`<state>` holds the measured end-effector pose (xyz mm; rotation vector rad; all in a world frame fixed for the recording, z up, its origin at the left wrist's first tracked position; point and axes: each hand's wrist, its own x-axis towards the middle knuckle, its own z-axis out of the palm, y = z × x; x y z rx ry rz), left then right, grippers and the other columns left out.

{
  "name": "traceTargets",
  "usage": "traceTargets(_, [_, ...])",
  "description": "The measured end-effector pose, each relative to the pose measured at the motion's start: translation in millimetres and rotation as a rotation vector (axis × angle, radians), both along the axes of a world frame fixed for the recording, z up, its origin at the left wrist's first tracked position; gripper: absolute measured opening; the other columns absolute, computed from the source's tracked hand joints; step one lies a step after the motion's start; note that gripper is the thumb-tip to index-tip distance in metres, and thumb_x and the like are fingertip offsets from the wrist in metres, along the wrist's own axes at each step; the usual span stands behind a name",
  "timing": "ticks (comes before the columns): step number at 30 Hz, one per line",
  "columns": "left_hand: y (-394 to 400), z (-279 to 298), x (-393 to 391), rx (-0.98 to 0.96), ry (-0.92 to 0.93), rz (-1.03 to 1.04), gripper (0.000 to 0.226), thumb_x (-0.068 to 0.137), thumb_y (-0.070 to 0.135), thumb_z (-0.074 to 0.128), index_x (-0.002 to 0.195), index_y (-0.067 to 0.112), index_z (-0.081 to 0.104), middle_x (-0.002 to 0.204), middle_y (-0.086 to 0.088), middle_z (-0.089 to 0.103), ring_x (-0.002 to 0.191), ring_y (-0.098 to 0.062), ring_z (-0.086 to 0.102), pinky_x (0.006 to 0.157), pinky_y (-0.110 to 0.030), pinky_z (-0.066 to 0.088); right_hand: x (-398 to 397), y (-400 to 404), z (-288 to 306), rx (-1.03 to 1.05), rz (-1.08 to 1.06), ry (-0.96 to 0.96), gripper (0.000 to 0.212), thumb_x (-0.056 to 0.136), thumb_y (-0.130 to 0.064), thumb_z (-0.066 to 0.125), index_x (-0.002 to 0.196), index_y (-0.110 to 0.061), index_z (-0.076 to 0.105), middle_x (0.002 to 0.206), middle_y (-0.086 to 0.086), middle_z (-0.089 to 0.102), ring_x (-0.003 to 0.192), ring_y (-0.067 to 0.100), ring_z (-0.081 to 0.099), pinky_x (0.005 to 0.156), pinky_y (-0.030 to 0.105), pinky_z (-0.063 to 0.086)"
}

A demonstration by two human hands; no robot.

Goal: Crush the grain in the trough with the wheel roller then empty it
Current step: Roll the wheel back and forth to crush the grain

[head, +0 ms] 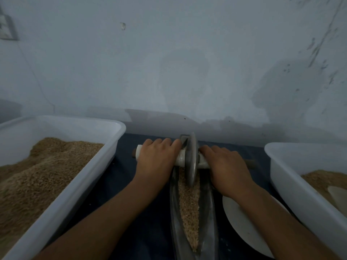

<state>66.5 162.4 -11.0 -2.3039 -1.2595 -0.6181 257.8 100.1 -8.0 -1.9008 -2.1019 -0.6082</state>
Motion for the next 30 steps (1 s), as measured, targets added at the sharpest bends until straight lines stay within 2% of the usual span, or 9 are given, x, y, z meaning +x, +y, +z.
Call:
traceTargets(8, [-2.7, 3.3, -0.5, -0.023, 0.001, -0.016, 0.021, 0.088, 0.030, 0.059, 0.103, 0.027, 0.045, 0.094, 0.006, 0.058, 0.085, -0.019, 0.057, 0.074, -0.034, 0.037, -0.2, -0.9, 3.5, -0.058, -0.004, 0.020, 0.048, 0.087, -0.034, 0.063, 0.132, -0.035, 0.045, 0.110, -0.006, 0.056, 0.099, 0.021, 0.056, 0.070, 0.034, 0.026])
traceTargets(12, [-8.1, 6.6, -1.0, -0.047, 0.007, -0.018, 0.028, 0.083, 0.027, 0.063, 0.106, 0.026, 0.045, 0.095, 0.005, 0.058, 0.085, -0.020, 0.057, 0.071, -0.034, 0.030, 2.4, -1.7, 12.4, -0.181, 0.032, 0.094, 0.053, 0.086, -0.040, 0.063, 0.134, -0.036, 0.041, 0.117, -0.004, 0.057, 0.106, 0.024, 0.057, 0.077, 0.035, 0.039])
traceTargets(14, [-12.0, 9.2, -2.6, -0.073, 0.018, -0.024, 0.035, 0.081, 0.026, 0.065, 0.110, 0.026, 0.044, 0.097, 0.004, 0.058, 0.087, -0.021, 0.057, 0.072, -0.035, 0.030, 1.6, -5.0, 19.2, -0.256, 0.046, 0.139, 0.057, 0.086, -0.037, 0.064, 0.138, -0.036, 0.039, 0.122, -0.002, 0.058, 0.110, 0.025, 0.058, 0.085, 0.036, 0.046])
traceTargets(16, [-17.5, 11.4, -4.3, -0.093, 0.033, -0.012, 0.039, 0.081, 0.025, 0.066, 0.111, 0.025, 0.042, 0.099, 0.002, 0.057, 0.088, -0.022, 0.057, 0.072, -0.036, 0.030, -0.1, -11.0, 26.0, -0.328, 0.036, 0.176, 0.058, 0.087, -0.032, 0.065, 0.139, -0.033, 0.039, 0.125, -0.003, 0.058, 0.111, 0.023, 0.058, 0.087, 0.035, 0.047])
traceTargets(18, [-24.4, 13.3, -5.6, -0.112, 0.048, 0.011, 0.040, 0.082, 0.025, 0.065, 0.113, 0.024, 0.040, 0.101, 0.000, 0.057, 0.090, -0.023, 0.057, 0.073, -0.037, 0.031, -0.8, -17.8, 34.4, -0.416, 0.001, 0.186, 0.050, 0.087, -0.030, 0.065, 0.133, -0.028, 0.044, 0.121, -0.001, 0.061, 0.106, 0.022, 0.060, 0.084, 0.034, 0.049])
traceTargets(20, [-32.7, 14.4, -7.7, -0.144, 0.058, 0.026, 0.043, 0.084, 0.027, 0.065, 0.118, 0.023, 0.039, 0.106, -0.002, 0.058, 0.094, -0.025, 0.057, 0.077, -0.038, 0.034, -2.5, -25.6, 43.9, -0.500, -0.030, 0.163, 0.034, 0.088, -0.029, 0.062, 0.119, -0.025, 0.051, 0.112, 0.001, 0.064, 0.096, 0.021, 0.061, 0.078, 0.034, 0.051])
traceTargets(22, [-42.0, 15.7, -11.9, -0.213, 0.065, 0.030, 0.049, 0.085, 0.030, 0.067, 0.124, 0.024, 0.038, 0.112, -0.003, 0.057, 0.101, -0.026, 0.057, 0.083, -0.039, 0.037, -7.1, -34.8, 53.2, -0.545, -0.039, 0.123, 0.022, 0.087, -0.029, 0.062, 0.108, -0.024, 0.055, 0.103, 0.000, 0.064, 0.088, 0.018, 0.060, 0.067, 0.030, 0.048])
traceTargets(25, [-56.3, 20.1, -18.9, -0.299, 0.080, 0.044, 0.048, 0.086, 0.032, 0.068, 0.124, 0.024, 0.040, 0.117, -0.004, 0.058, 0.106, -0.026, 0.057, 0.085, -0.041, 0.037, -15.1, -49.3, 67.6, -0.590, -0.038, 0.069, 0.020, 0.084, -0.031, 0.067, 0.102, -0.024, 0.060, 0.094, -0.003, 0.062, 0.081, 0.013, 0.058, 0.055, 0.022, 0.038])
traceTargets(30, [-75.6, 29.8, -23.8, -0.405, 0.154, 0.049, 0.038, 0.087, 0.025, 0.067, 0.118, 0.020, 0.044, 0.116, -0.004, 0.059, 0.106, -0.027, 0.058, 0.087, -0.042, 0.038, -22.5, -70.7, 86.1, -0.648, -0.040, -0.003, 0.020, 0.083, -0.035, 0.072, 0.098, -0.023, 0.065, 0.092, -0.004, 0.063, 0.078, 0.010, 0.059, 0.052, 0.019, 0.037])
